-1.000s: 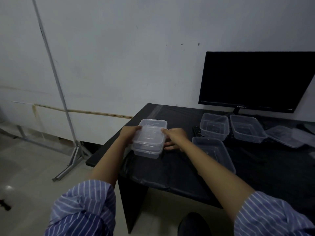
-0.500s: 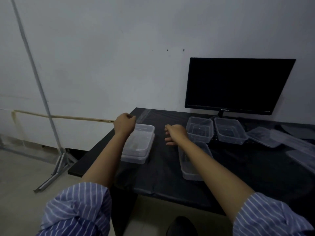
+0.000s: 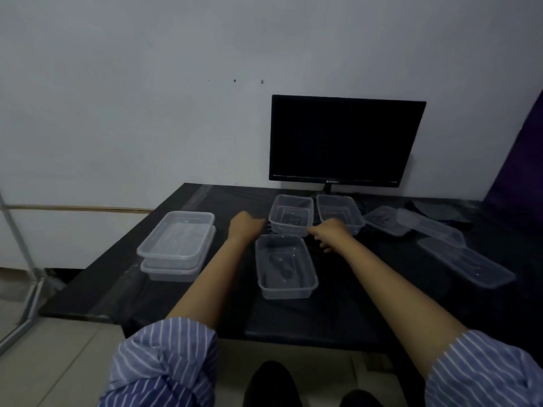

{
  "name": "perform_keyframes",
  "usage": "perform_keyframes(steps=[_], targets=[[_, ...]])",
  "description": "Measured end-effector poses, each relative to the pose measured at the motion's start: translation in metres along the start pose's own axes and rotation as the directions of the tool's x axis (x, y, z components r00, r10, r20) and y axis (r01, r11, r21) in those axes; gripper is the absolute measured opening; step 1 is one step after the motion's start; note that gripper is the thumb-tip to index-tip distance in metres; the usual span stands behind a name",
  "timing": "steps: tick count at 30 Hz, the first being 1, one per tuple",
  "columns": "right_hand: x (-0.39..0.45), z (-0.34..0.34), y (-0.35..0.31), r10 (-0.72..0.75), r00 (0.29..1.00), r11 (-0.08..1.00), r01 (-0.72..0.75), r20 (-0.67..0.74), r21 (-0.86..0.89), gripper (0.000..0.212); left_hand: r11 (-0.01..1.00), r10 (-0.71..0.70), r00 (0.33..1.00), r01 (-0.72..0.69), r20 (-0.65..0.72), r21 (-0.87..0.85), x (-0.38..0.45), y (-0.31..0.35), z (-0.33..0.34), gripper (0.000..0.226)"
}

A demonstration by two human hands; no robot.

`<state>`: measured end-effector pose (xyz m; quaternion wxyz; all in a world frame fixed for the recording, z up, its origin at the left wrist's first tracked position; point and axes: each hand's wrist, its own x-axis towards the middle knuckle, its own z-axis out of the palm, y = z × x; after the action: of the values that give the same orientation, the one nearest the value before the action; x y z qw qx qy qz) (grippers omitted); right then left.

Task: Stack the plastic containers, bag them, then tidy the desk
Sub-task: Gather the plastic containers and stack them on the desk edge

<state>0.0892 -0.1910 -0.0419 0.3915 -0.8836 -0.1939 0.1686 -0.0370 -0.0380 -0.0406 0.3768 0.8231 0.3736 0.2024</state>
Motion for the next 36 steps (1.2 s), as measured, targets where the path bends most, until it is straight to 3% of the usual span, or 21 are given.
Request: perform_keyframes(steps=[2, 6, 9, 12, 15, 19, 21, 23, 25, 29, 33, 36], targets=[[-0.006, -0.001, 0.008, 0.031, 0.998, 0.999, -0.029, 0.05, -0.026, 0.049, 0.997, -0.07, 0.993, 0.066, 0.099, 0.051, -0.005, -0.003, 0.006, 0.034], [-0.019, 0.003, 0.015, 0.056, 0.983, 0.998, -0.052, 0.174, -0.03, 0.027, 0.98, -0.194, 0.957, 0.181, 0.218, 0.079, -0.017, -0.013, 0.015, 0.046], [-0.022, 0.01, 0.015, 0.032, 0.99, 0.997, -0.023, 0.139, -0.069, 0.024, 0.974, -0.217, 0.948, 0.226, 0.232, -0.011, -0.021, -0.014, 0.018, 0.037], [-0.024, 0.008, 0.01, -0.01, 0.996, 1.0, 0.012, 0.084, -0.029, 0.021, 0.981, -0.182, 0.97, 0.191, 0.163, -0.043, -0.022, -0.01, 0.012, 0.026], [-0.027, -0.005, 0.005, -0.044, 0.998, 0.998, 0.043, 0.033, 0.035, 0.022, 0.983, -0.113, 0.99, 0.125, 0.089, -0.133, -0.015, -0.002, 0.004, 0.037], [-0.028, -0.03, 0.003, -0.096, 0.99, 0.988, 0.107, -0.104, 0.108, 0.023, 0.953, 0.05, 0.993, -0.015, 0.109, -0.301, -0.014, 0.02, 0.008, 0.037], [-0.027, -0.045, 0.008, -0.117, 0.976, 0.981, 0.143, -0.183, 0.135, 0.027, 0.903, 0.112, 0.977, -0.023, 0.184, -0.429, -0.02, 0.035, 0.017, 0.045], [-0.023, -0.062, 0.017, -0.119, 0.959, 0.969, 0.169, -0.258, 0.179, 0.03, 0.767, 0.178, 0.913, 0.104, 0.366, -0.633, -0.026, 0.049, 0.029, 0.042], [-0.019, -0.079, 0.026, -0.105, 0.946, 0.966, 0.17, -0.305, 0.194, 0.03, 0.65, 0.223, 0.846, 0.241, 0.484, -0.721, -0.031, 0.062, 0.044, 0.036], [-0.011, -0.109, 0.045, -0.078, 0.937, 0.973, 0.146, -0.341, 0.18, 0.031, 0.59, 0.221, 0.85, 0.274, 0.478, -0.76, -0.03, 0.086, 0.076, 0.025], [0.009, -0.138, 0.067, -0.009, 0.93, 0.966, 0.103, -0.367, 0.237, 0.037, 0.548, 0.218, 0.869, 0.268, 0.445, -0.792, -0.024, 0.111, 0.105, 0.033], [0.031, -0.159, 0.093, 0.046, 0.918, 0.986, 0.02, -0.393, 0.163, 0.029, 0.54, 0.216, 0.886, 0.242, 0.411, -0.806, -0.016, 0.125, 0.124, 0.032]])
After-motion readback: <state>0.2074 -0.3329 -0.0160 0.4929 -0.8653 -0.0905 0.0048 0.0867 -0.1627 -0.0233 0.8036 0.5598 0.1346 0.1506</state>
